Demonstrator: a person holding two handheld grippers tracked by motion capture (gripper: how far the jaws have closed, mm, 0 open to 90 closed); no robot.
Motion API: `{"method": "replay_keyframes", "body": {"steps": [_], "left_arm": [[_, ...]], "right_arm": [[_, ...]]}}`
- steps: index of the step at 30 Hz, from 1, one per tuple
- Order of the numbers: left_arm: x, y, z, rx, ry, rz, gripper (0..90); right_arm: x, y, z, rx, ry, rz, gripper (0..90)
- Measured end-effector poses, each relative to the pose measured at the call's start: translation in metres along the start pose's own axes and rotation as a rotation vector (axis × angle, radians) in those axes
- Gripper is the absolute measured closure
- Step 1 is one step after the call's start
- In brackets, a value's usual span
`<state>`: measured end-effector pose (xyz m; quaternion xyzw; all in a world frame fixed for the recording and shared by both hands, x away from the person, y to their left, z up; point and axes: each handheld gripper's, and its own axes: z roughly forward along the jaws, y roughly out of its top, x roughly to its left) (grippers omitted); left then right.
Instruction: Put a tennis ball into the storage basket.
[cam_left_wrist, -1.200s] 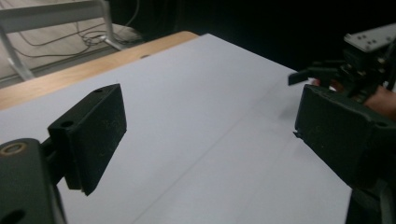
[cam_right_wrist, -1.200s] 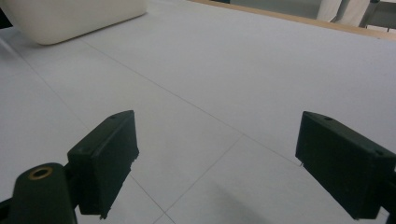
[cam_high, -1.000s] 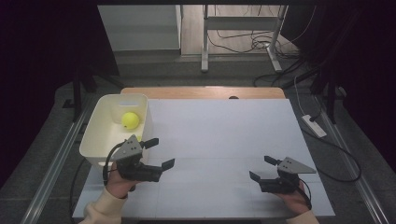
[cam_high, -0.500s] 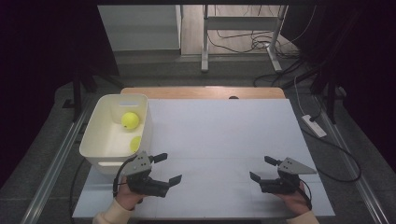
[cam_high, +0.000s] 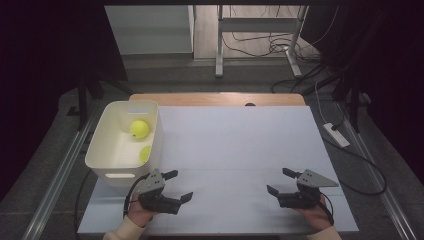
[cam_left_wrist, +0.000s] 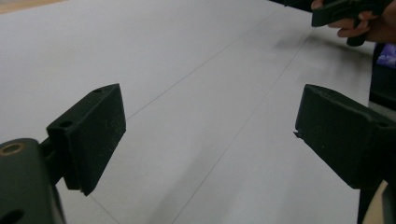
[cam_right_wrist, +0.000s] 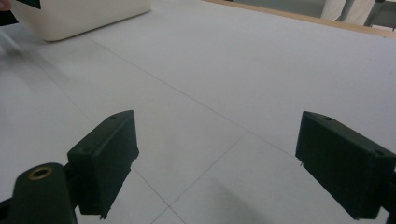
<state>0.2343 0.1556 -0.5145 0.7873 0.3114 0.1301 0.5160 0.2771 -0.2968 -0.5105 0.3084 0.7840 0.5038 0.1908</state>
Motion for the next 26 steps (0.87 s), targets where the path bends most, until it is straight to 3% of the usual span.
{"method": "replay_keyframes", "body": {"steps": [13, 26], "left_arm": [[0.004, -0.016, -0.009, 0.009, 0.028, -0.023, 9.3], [0.005, -0.015, -0.009, 0.008, 0.032, -0.029, 9.3]], "right_arm": [[0.001, -0.002, 0.000, 0.012, 0.013, -0.016, 13.1], [0.003, -0.002, -0.002, 0.002, 0.031, -0.021, 13.0]]}}
